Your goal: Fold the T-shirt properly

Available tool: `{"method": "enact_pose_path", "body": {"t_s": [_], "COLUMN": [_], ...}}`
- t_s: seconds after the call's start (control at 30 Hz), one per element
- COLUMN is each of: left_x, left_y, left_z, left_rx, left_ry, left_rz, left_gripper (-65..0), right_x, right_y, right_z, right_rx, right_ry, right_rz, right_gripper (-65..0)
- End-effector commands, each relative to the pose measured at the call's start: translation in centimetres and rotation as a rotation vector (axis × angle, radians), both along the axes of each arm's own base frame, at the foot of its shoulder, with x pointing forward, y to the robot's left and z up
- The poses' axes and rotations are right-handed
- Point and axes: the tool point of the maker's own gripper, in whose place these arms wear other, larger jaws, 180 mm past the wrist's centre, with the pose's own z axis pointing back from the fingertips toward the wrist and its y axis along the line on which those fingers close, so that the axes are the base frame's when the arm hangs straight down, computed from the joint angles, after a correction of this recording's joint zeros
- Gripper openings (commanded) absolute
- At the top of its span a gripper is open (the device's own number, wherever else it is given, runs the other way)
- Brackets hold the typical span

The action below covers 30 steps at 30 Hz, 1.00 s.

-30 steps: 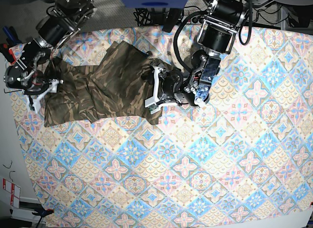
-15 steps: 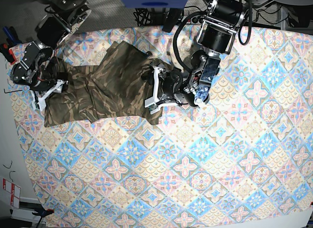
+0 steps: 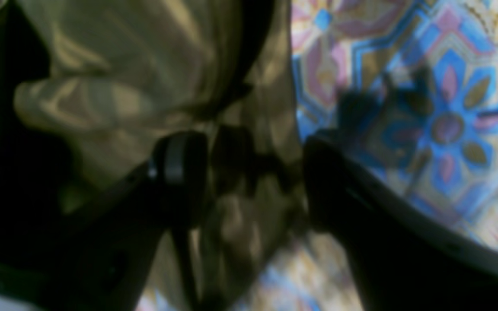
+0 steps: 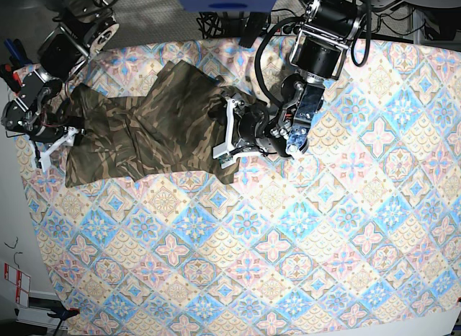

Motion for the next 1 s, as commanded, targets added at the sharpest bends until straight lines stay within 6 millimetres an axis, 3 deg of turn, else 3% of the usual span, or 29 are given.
{"method": "enact_pose_path", "body": {"t_s": [0.0, 0.13, 0.33, 0.5, 0.6, 0.7, 0.83, 0.97], "left_x": [-0.2, -0.2, 0.0, 0.1, 0.2, 0.2, 0.2, 0.0], "left_y": [1.2, 2.1, 2.4, 2.4, 2.3, 2.3, 2.3, 2.4], "left_z": [-0.7, -1.0, -1.0, -0.9, -0.9, -0.9, -0.9, -1.0], "left_rx": [0.077, 0.090, 0.096, 0.097, 0.097, 0.096, 0.096, 0.096], "left_ry": [0.012, 0.014, 0.009, 0.007, 0.005, 0.004, 0.004, 0.009], "left_rz": [-0.019, -0.014, -0.013, -0.012, -0.013, -0.012, -0.012, -0.012], "left_gripper": [-32.3, -32.4, -32.4, -32.4, -32.4, -32.4, -32.5, -32.6], "right_x": [0.6, -0.8, -3.0, -3.0, -2.7, -1.7, -0.9, -1.1], "right_y": [-0.1, 2.4, 3.0, 4.7, 6.4, 8.1, 8.6, 8.5], "right_z": [-0.1, -4.1, -5.2, -3.1, -0.6, 1.6, 2.4, 2.5], "right_rx": [0.020, 0.147, 0.175, 0.098, 0.026, -0.023, -0.030, -0.037], "right_ry": [-0.027, 0.006, 0.128, 0.145, 0.119, 0.082, 0.053, 0.057], "right_rz": [-0.008, -0.036, -0.016, 0.080, 0.197, 0.272, 0.277, 0.277], "right_gripper": [-30.5, -30.5, -30.8, -35.5, -40.0, -40.1, -42.5, -57.5]}}
